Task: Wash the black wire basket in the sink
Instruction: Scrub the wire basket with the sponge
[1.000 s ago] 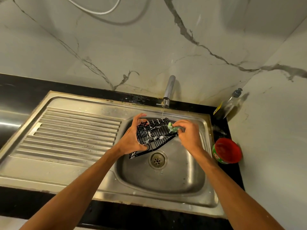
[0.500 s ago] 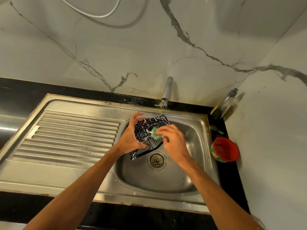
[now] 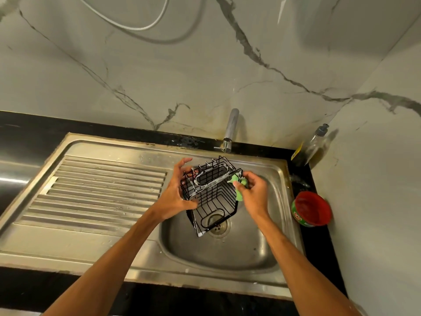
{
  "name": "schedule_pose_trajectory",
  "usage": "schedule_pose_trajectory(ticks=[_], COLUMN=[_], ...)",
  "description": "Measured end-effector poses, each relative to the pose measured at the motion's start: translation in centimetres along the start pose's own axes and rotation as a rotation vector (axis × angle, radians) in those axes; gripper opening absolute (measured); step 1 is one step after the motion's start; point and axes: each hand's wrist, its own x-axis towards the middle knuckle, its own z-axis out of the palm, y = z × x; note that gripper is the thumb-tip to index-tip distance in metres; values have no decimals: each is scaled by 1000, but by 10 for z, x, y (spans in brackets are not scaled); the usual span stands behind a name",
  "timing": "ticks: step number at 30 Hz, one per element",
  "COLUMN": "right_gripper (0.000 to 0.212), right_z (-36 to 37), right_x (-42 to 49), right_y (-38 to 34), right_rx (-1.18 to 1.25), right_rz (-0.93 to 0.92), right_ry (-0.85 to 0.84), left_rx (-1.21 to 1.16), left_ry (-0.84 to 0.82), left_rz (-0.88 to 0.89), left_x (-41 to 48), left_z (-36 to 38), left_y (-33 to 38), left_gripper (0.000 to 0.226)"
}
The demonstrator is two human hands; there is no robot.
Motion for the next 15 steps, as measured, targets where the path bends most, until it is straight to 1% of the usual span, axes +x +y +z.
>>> schedule_pose_trajectory(ticks=[3,5,6,8,9,11,13,15], right_gripper=[32,28,28,30,33,36,35,34], right_z=[6,12,16,24,28,30,27,23], right_x=[-4,-9,-13,-21,-25,-28,-27,-26], right_y=[1,2,1,-1,-2,3,11,16], right_rx=[-113,-217,-279,-378,-407,-440,-448,-449], right_rz=[-85,-195,-281,-454,-496,-524,-520,-506], right_ry=[16,4,-7,-29,-35,-31,-17,-6], left_rx=[299,534,589,579,575,585,546,449], left_ry=[-126,-147,-144,-156,-180,-197,-94,73], left_rz=[-98,-145,-166,-208,-225,-246,-240,-239], left_x=[4,10,13,21,25,28,25,21], left_z=[-12,-11,-7,4,11,23,33,40], left_y=[2,7,10,17,19,17,12,3], left_gripper=[131,137,137,134,130,116,106,106])
